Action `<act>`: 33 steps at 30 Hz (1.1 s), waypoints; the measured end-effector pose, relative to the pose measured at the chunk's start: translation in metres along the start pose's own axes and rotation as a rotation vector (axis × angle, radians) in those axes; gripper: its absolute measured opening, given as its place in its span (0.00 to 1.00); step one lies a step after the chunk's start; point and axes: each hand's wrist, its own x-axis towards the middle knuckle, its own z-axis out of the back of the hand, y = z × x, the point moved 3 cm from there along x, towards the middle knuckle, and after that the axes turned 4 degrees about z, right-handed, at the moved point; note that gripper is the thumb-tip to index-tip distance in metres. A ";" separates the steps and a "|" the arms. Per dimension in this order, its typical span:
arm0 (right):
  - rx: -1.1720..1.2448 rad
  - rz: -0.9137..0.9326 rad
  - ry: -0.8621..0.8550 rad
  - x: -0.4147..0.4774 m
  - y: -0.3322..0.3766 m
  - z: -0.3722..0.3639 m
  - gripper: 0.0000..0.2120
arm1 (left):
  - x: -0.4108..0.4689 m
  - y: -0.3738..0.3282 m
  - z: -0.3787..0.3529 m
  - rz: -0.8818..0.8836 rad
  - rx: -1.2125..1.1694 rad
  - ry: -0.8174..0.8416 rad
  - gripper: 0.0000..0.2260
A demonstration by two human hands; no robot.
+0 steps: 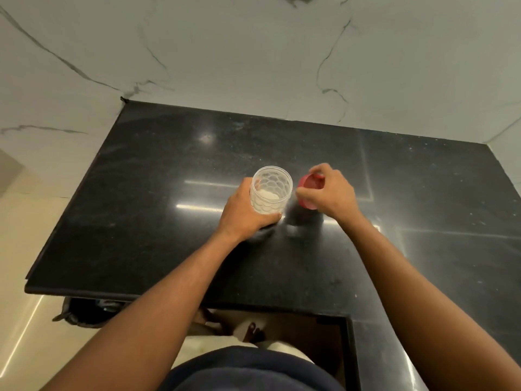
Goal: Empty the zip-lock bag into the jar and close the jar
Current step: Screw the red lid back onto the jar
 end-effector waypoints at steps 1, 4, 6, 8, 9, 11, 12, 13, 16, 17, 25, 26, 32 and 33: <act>0.174 -0.011 -0.058 -0.005 0.001 0.006 0.28 | -0.001 0.001 0.000 0.005 -0.006 0.003 0.37; 0.660 -0.039 -0.188 -0.021 0.014 0.019 0.23 | -0.003 0.001 0.002 0.014 -0.032 0.003 0.37; 0.804 -0.045 -0.192 -0.028 0.027 0.018 0.22 | -0.003 0.002 0.002 0.008 -0.042 0.009 0.37; 0.751 0.031 -0.176 -0.037 0.040 0.012 0.19 | -0.003 0.002 0.001 0.001 -0.055 0.017 0.37; 0.664 0.100 -0.165 -0.042 0.046 0.007 0.18 | -0.004 0.002 0.002 -0.002 -0.062 0.023 0.37; 0.415 0.250 -0.135 -0.049 0.055 -0.003 0.20 | -0.005 0.000 0.003 -0.008 -0.067 0.038 0.39; 0.306 0.306 -0.128 -0.051 0.057 -0.007 0.21 | -0.005 -0.002 0.003 -0.015 -0.062 0.046 0.40; 0.232 0.340 -0.122 -0.052 0.058 -0.009 0.21 | -0.006 -0.003 0.003 -0.021 -0.056 0.053 0.41; 0.126 0.363 -0.065 -0.049 0.065 -0.008 0.23 | -0.005 -0.002 0.003 -0.037 -0.054 0.056 0.41; 0.096 0.383 -0.019 -0.047 0.068 -0.007 0.27 | -0.004 -0.001 0.003 -0.046 -0.052 0.057 0.41; -0.315 0.571 0.267 -0.026 0.100 0.001 0.39 | 0.001 0.008 0.000 -0.059 -0.064 0.064 0.36; -0.358 0.564 0.265 -0.023 0.103 0.002 0.38 | 0.000 0.009 0.001 -0.057 -0.062 0.061 0.36; -0.637 0.444 0.026 -0.018 0.118 0.004 0.32 | 0.002 0.011 0.001 -0.070 -0.047 0.071 0.38; -0.656 0.449 0.014 -0.019 0.119 0.001 0.32 | 0.002 0.011 0.001 -0.072 -0.048 0.072 0.39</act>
